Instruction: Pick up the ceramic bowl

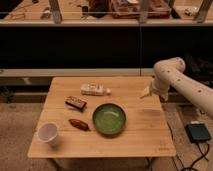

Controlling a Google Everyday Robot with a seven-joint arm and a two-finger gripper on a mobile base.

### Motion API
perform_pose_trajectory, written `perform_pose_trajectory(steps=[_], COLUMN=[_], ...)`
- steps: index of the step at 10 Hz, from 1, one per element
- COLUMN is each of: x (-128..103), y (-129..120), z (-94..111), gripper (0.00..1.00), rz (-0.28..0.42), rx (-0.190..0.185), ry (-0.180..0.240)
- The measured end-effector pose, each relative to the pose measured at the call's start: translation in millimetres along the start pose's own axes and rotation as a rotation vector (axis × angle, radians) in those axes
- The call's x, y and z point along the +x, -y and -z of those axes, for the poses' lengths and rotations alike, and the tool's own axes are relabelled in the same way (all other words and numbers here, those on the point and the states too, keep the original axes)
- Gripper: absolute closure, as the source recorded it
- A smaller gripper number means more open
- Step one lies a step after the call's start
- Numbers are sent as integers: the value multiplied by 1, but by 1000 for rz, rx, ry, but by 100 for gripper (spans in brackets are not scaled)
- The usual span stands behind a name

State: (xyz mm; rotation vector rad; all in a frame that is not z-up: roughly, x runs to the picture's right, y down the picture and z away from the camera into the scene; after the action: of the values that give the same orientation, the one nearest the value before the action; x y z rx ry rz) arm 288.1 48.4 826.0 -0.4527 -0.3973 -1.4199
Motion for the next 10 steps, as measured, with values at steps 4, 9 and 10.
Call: perform_pose_trajectory(steps=[4,9,10], x=[0,-4,-10], y=[0,4,12], z=[0,-1,-4], gripper=[20,20,20], rz=[0,22,59], rx=[0,1,7], ry=[0,2,6])
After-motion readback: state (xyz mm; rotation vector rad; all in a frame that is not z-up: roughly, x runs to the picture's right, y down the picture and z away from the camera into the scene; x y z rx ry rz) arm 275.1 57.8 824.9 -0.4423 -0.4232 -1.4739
